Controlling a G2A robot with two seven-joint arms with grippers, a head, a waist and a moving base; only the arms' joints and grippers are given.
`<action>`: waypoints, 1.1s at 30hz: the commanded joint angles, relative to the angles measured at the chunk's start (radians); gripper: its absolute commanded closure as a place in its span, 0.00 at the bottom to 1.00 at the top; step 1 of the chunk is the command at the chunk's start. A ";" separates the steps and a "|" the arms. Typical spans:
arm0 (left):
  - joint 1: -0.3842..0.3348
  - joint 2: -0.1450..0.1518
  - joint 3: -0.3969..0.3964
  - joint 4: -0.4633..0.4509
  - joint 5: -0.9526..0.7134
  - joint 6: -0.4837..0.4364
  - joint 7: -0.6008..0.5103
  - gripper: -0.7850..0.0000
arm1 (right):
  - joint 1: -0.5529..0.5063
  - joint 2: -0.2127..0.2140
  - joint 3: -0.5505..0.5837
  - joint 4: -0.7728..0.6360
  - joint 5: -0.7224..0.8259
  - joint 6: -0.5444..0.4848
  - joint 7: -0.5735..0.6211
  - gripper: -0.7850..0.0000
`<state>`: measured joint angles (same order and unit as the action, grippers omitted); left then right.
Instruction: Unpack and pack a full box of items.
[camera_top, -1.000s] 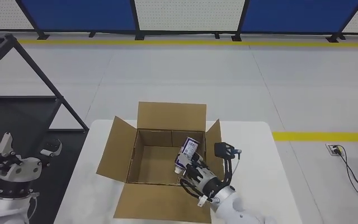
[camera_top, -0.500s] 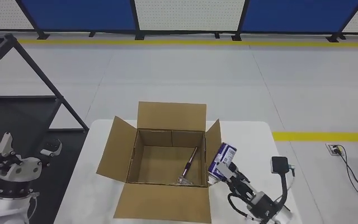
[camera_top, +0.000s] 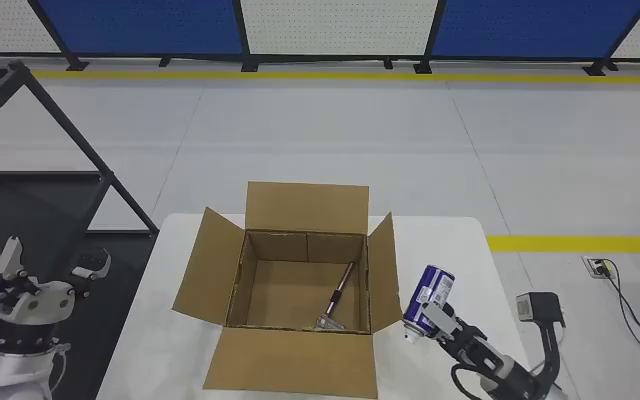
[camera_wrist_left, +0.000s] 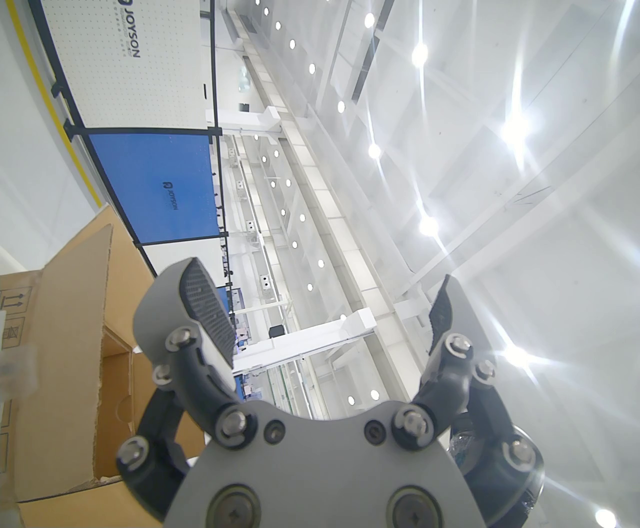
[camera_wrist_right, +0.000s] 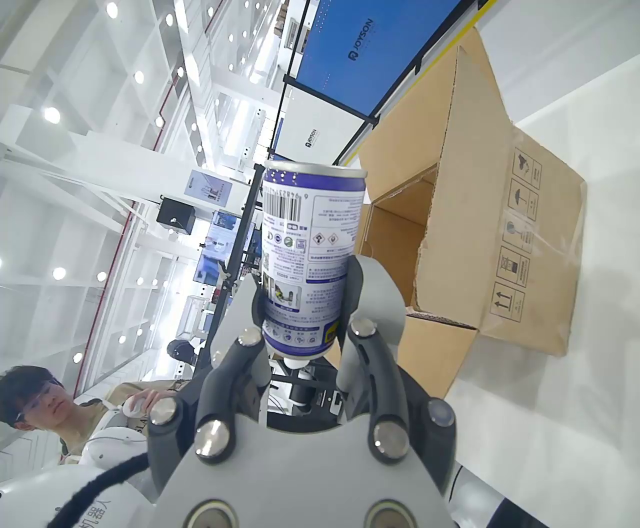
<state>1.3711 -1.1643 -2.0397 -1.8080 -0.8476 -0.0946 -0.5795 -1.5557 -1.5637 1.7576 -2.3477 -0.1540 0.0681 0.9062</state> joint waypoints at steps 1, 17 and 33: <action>0.000 0.000 0.000 0.000 0.000 0.000 0.000 0.00 | 0.004 0.006 -0.015 0.022 -0.012 -0.020 0.024 1.00; 0.000 0.000 0.000 0.000 0.000 0.000 0.000 0.00 | 0.129 0.085 0.075 0.134 -0.571 -0.037 0.239 1.00; 0.000 0.000 0.000 0.000 0.000 0.000 0.000 0.00 | 0.299 0.118 -0.063 0.362 -0.875 -0.014 0.354 1.00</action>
<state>1.3711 -1.1643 -2.0397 -1.8080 -0.8476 -0.0946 -0.5795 -1.2569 -1.4457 1.6949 -1.9858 -1.0285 0.0537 1.2598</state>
